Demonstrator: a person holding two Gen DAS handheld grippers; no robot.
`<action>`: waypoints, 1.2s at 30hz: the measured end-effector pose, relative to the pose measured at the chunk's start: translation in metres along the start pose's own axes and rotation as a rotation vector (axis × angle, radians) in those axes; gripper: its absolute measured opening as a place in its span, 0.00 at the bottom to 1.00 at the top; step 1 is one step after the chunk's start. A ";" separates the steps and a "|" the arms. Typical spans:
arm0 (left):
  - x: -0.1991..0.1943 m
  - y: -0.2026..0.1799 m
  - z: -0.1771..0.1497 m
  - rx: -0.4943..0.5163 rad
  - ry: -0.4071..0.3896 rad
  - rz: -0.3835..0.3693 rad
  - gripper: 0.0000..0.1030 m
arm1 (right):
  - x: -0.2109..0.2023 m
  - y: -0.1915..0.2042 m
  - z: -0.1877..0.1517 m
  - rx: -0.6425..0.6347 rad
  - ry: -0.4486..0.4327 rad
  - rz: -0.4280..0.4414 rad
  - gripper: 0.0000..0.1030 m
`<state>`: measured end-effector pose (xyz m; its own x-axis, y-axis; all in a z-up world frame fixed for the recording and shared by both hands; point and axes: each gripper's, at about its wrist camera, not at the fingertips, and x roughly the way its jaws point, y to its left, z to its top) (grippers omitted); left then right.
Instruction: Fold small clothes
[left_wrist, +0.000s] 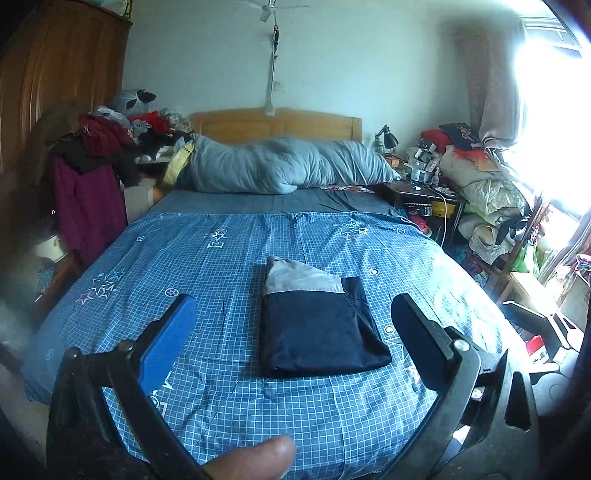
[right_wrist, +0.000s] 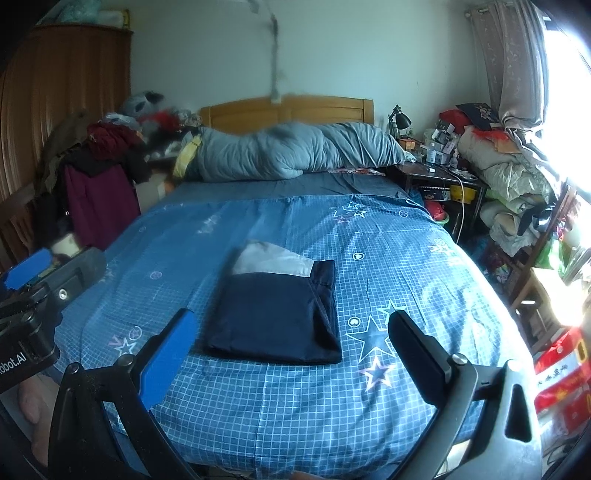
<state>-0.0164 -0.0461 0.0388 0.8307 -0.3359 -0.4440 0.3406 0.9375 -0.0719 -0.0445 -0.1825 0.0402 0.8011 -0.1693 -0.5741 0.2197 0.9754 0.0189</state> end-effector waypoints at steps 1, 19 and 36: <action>0.001 0.000 0.000 -0.003 0.005 0.001 1.00 | 0.000 0.000 -0.001 0.001 0.002 0.005 1.00; 0.008 0.003 -0.003 -0.006 0.041 0.020 1.00 | 0.005 -0.004 -0.004 0.009 0.016 0.028 1.00; 0.013 0.001 -0.002 0.018 0.051 0.029 1.00 | 0.009 -0.008 -0.005 0.016 0.019 0.035 1.00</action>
<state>-0.0062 -0.0489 0.0312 0.8168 -0.3032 -0.4909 0.3253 0.9447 -0.0423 -0.0417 -0.1911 0.0308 0.7980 -0.1323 -0.5880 0.2006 0.9783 0.0521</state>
